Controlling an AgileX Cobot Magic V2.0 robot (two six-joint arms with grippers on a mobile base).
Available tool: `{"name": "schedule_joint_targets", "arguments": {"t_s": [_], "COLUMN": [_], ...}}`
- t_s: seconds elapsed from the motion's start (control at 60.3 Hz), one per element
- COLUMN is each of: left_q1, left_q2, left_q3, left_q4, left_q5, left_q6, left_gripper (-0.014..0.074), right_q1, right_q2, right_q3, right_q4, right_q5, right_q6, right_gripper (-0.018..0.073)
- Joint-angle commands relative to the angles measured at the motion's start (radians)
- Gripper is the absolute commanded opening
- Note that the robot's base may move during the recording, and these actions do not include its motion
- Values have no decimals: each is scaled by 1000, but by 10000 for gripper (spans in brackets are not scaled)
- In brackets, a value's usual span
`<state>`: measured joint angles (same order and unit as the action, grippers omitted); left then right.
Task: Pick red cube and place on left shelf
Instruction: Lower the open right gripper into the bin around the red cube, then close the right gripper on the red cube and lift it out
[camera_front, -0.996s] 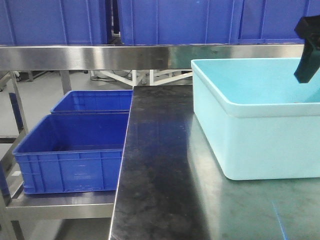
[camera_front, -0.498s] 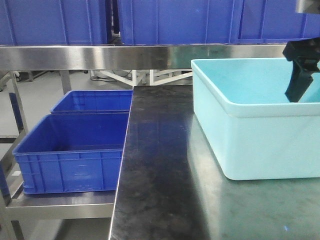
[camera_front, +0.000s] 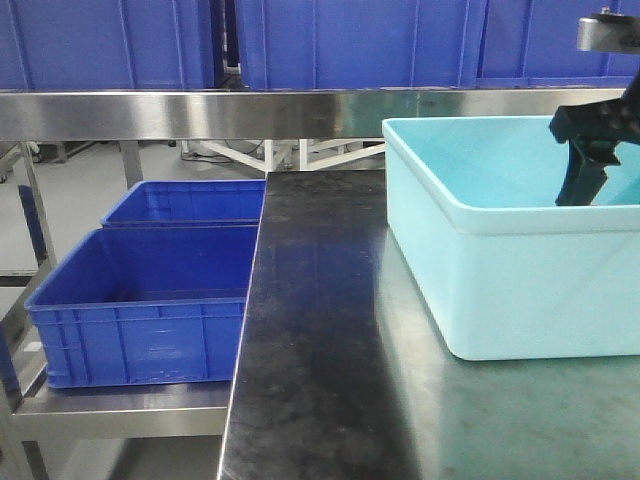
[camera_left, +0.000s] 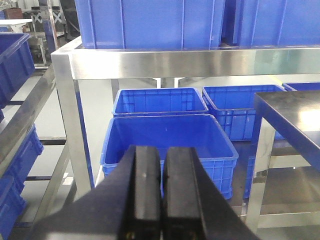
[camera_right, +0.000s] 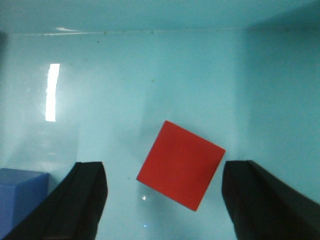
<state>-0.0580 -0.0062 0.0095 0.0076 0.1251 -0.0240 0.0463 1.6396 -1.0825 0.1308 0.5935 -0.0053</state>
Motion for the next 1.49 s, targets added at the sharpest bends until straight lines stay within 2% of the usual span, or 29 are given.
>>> {"name": "schedule_joint_targets", "arguments": {"t_s": [0.0, 0.498, 1.477], "left_q1": [-4, -4, -4], "left_q2": [-14, -14, -14], "left_q3": [23, 23, 23], "left_q4": [-8, -1, -8], "left_q5": [-90, -90, -90], "left_q6": [-1, -1, -1], "left_gripper": [102, 102, 102], "right_q1": [2, 2, -24], "right_q2": [-21, 12, 48], "right_q3": [-33, -33, -33], "right_q4": [9, 9, 9], "right_q5": [-47, -135, -136], "right_q6": [-9, -9, -9], "right_gripper": [590, 590, 590]}}
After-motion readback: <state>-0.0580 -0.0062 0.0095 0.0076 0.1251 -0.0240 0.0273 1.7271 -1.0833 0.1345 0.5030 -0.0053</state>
